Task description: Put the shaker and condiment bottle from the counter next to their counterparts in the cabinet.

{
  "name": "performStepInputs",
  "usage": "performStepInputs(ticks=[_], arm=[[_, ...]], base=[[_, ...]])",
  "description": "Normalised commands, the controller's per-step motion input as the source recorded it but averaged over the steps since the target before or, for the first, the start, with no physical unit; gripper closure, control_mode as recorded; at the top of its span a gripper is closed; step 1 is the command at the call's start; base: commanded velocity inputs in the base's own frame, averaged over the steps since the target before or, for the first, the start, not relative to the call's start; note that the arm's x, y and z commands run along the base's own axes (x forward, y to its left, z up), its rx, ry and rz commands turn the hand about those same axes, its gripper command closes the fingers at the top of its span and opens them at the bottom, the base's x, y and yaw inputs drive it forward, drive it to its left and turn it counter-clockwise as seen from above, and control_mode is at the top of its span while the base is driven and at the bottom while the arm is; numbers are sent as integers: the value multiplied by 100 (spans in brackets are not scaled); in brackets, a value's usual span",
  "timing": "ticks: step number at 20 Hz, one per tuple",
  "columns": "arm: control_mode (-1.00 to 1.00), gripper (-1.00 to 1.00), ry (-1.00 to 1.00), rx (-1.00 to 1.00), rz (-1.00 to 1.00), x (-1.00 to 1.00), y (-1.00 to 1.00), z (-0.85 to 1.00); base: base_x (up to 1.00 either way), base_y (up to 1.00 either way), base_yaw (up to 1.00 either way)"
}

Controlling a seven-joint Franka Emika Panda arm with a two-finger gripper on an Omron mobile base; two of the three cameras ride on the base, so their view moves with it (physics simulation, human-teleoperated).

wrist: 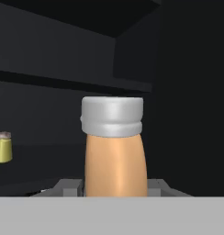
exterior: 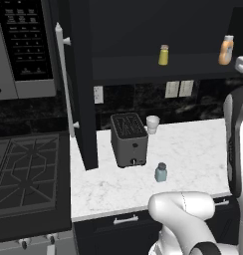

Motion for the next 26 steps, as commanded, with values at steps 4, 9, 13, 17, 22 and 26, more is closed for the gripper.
performStepInputs(ticks=[4, 9, 13, 17, 22, 26], arm=[[-100, 100, 3, -2, 0, 0, 16, 34], [-100, 100, -1, -4, 0, 2, 16, 9], [-100, 100, -2, -10, 0, 25, 6, 0], [-100, 100, -7, -12, 0, 28, 0, -1], [-100, 100, -6, -8, 0, 19, 0, 0], [-100, 100, -1, -2, -2, 16, 0, 0]], base=[[0, 0, 0], [0, 0, 0], [0, 0, 0], [0, 0, 0], [0, 0, 0], [0, 0, 0]])
